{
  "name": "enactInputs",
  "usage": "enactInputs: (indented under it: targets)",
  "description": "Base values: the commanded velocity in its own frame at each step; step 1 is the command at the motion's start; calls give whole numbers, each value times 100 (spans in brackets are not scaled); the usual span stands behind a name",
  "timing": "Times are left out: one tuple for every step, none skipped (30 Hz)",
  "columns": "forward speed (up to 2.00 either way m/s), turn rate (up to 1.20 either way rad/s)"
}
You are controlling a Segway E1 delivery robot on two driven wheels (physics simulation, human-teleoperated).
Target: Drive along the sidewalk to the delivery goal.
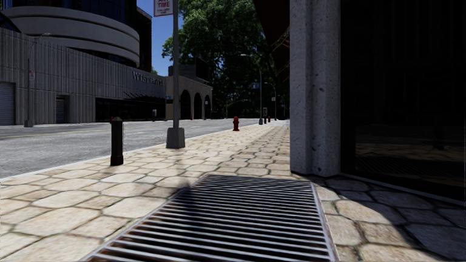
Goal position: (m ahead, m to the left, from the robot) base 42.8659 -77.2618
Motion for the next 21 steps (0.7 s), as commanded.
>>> enactInputs:
  targets:
    - [200, 0]
    - [200, 0]
    - [200, 0]
    - [200, 0]
    - [200, 0]
    - [200, 0]
    - [200, 0]
    - [200, 0]
    - [200, 0]
    - [200, 0]
    - [200, 0]
    - [200, 0]
    - [200, 0]
    - [200, 0]
    - [200, 0]
    - [200, 0]
    - [200, 0]
    - [200, 0]
    - [200, 0]
    - [200, 0]
    - [200, 0]
